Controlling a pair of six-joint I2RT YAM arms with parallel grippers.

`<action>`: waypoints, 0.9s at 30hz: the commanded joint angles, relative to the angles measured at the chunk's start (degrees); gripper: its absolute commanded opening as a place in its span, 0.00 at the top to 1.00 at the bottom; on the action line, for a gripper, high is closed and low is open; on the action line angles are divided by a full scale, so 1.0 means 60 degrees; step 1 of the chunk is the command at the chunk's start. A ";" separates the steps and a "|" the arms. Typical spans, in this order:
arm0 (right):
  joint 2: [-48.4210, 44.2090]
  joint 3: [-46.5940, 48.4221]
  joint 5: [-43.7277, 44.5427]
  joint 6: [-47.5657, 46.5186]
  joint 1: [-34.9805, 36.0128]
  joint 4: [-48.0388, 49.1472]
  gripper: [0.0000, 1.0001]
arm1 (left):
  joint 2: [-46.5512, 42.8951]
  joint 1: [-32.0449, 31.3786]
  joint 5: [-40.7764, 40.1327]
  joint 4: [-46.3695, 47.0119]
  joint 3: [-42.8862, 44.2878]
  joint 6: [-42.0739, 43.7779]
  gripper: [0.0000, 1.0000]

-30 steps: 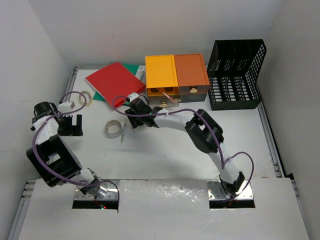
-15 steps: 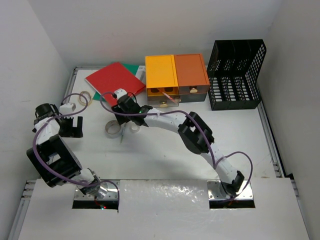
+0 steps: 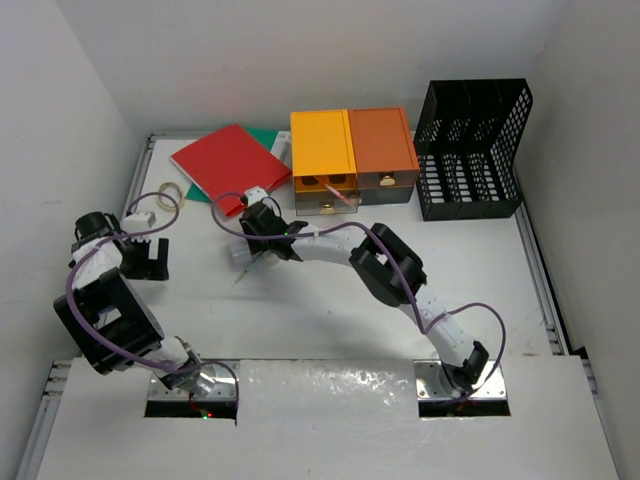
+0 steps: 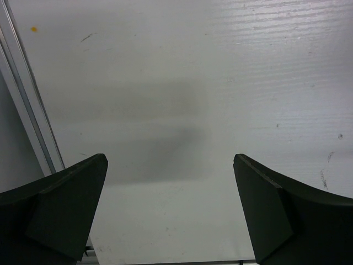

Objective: Organize the desk

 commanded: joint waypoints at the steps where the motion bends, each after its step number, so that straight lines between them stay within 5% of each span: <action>1: -0.0113 0.0130 -0.0601 0.0139 0.0046 0.0260 0.53 | -0.0224 0.0045 0.0082 0.0272 -0.0035 0.0191 0.02; 18: -0.0758 0.1098 -0.0411 -0.2394 0.1041 0.0099 0.54 | -0.0209 0.0060 0.0199 0.0302 -0.0050 0.0221 0.02; 27: -0.0523 0.2241 -0.1612 -0.4662 0.1920 -0.0632 0.54 | -0.0282 0.0046 0.0243 0.0126 -0.0021 0.0294 0.03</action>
